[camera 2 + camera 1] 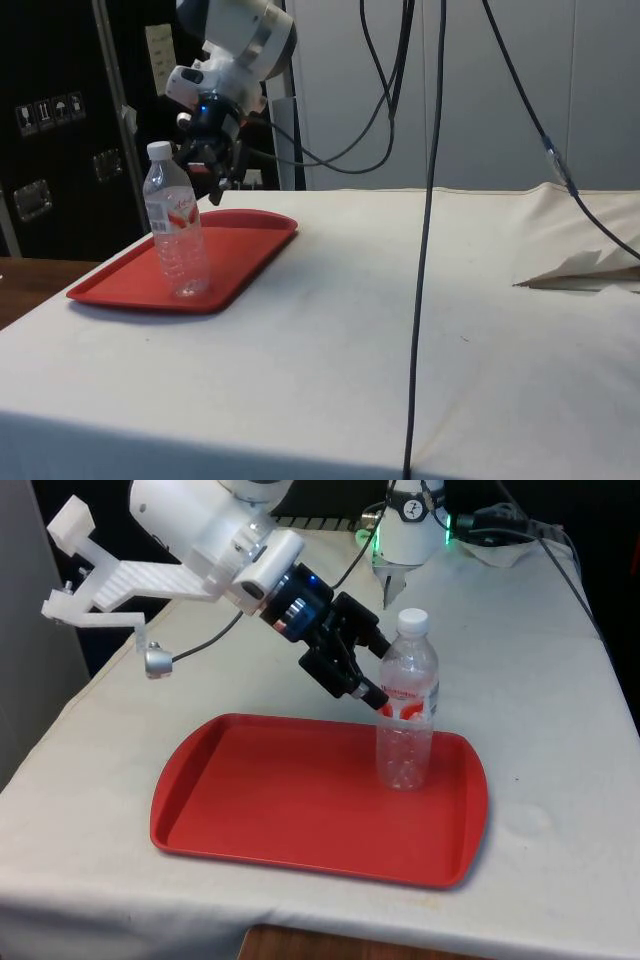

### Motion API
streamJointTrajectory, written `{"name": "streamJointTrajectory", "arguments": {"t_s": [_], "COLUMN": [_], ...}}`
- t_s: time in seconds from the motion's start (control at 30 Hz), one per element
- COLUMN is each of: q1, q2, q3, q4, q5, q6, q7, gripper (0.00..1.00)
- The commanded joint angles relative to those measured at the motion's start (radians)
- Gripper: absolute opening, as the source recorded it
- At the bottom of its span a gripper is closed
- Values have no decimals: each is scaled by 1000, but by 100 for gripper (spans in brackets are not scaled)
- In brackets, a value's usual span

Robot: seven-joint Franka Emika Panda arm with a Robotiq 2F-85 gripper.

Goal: Place the bottle upright on the tray.

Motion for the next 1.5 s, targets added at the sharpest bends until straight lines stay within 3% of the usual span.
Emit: {"name": "streamJointTrajectory", "arguments": {"t_s": [0.0, 0.47, 0.57, 0.8, 0.87, 1.47], "q1": [1, 4, 1, 3, 1, 3], "q2": [1, 25, 20, 37, 33, 31], "q3": [-2, -44, -42, -74, -72, -146], "q4": [0, 33, 26, 50, 43, 79], "q5": [-1, -42, -38, -69, -60, -80], "q6": [1, 24, 20, 33, 28, -6], "q7": [0, 3, -1, 2, -1, 3], "gripper": [100, 100, 100, 100, 100, 100]}}
